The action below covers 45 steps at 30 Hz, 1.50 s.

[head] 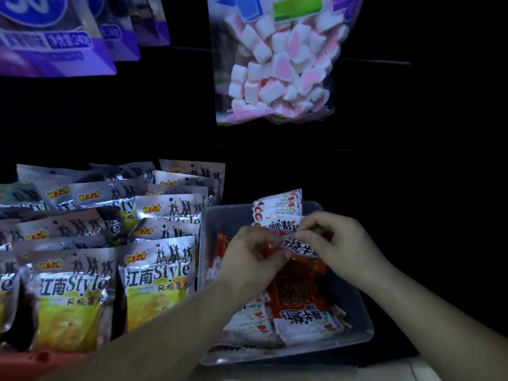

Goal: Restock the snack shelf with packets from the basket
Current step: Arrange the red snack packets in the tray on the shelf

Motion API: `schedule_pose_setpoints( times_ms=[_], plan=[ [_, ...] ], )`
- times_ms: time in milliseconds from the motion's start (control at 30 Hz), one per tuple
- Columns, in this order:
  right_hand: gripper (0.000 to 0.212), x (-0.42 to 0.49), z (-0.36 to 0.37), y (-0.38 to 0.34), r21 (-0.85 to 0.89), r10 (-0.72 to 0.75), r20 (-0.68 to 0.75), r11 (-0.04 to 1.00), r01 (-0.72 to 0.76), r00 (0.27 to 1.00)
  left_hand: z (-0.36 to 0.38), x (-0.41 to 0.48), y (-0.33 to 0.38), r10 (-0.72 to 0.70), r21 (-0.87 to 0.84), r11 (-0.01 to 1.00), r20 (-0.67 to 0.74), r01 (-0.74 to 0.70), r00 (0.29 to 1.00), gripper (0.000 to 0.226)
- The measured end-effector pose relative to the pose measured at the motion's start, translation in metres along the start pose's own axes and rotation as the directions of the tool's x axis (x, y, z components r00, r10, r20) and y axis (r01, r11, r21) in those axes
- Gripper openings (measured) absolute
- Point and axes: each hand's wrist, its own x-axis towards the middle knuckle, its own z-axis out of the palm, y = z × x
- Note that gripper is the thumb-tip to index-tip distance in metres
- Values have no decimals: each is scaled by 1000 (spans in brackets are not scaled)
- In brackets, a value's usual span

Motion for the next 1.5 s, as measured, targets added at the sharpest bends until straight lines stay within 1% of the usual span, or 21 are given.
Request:
schedule_pose_setpoints(
  times_ms=[33, 100, 167, 200, 267, 333, 400, 500, 567, 633, 667, 733, 800, 833, 900, 1033, 1100, 1167, 1267, 1433, 1500],
  plan=[
    [12, -3, -2, -5, 101, 68, -16, 993, -66, 998, -1, 0, 3, 2, -55, 998, 19, -1, 1000, 15],
    [22, -11, -6, -11, 206, 172, -80, 967, -152, 982, -3, -3, 10, -38, -200, 978, 106, 59, 994, 15],
    [33, -23, -9, -13, 346, 292, -42, 901, -260, 956, -5, -9, 17, -98, -308, 939, 191, 154, 977, 12],
    [45, -29, -9, -14, 415, 349, -1, 853, -317, 937, -6, -11, 19, -128, -354, 912, 234, 207, 964, 11],
    [70, -39, -8, -17, 471, 426, 28, 792, -388, 904, -8, -15, 25, -163, -436, 851, 310, 292, 937, 22],
    [77, -45, -5, -20, 507, 459, 28, 759, -408, 888, -9, -16, 32, -197, -481, 792, 380, 375, 904, 37],
    [78, -48, -5, -23, 546, 493, 12, 726, -418, 870, -10, -17, 39, -229, -498, 745, 435, 444, 871, 45],
    [75, -51, -7, -22, 554, 469, -16, 739, -383, 883, -10, -21, 43, -285, -472, 747, 409, 469, 867, 51],
    [52, -51, -8, -23, 564, 462, -13, 736, -375, 887, -8, -22, 41, -306, -485, 747, 357, 455, 883, 51],
    [38, -50, -6, -21, 538, 488, -18, 740, -404, 873, -6, -20, 36, -315, -524, 751, 249, 401, 916, 31],
    [38, -49, -5, -19, 526, 505, -21, 740, -420, 863, -5, -19, 36, -313, -549, 747, 208, 376, 927, 21],
    [44, -49, -4, -17, 519, 525, -19, 733, -440, 851, -3, -20, 35, -269, -531, 780, 190, 330, 944, 30],
    [47, -48, -6, -15, 535, 535, -3, 714, -451, 845, -1, -20, 32, -219, -473, 833, 193, 286, 956, 29],
    [48, -48, -7, -13, 553, 538, 7, 701, -451, 843, -1, -21, 32, -213, -464, 841, 192, 280, 958, 29],
    [50, -48, -10, -13, 574, 544, 27, 679, -458, 839, 0, -19, 33, -208, -470, 836, 208, 284, 956, 40],
    [65, -49, -11, -15, 534, 508, 85, 703, -469, 857, -2, -19, 32, -199, -464, 844, 198, 271, 960, 34],
    [61, -49, -13, -18, 516, 483, 123, 715, -472, 867, -3, -19, 32, -163, -381, 895, 204, 232, 965, 32],
    [66, -49, -13, -19, 506, 482, 97, 729, -460, 871, -4, -21, 32, -161, -322, 919, 225, 229, 961, 36],
    [63, -50, -14, -19, 509, 486, 57, 737, -444, 872, -5, -21, 36, -204, -391, 876, 229, 281, 952, 38],
    [49, -51, -15, -19, 532, 486, 175, 686, -497, 856, -9, -21, 39, -222, -500, 815, 198, 293, 955, 40],
    [50, -50, -12, -18, 534, 530, 127, 675, -508, 838, -9, -21, 35, -213, -497, 813, 230, 303, 950, 44]
  ],
)
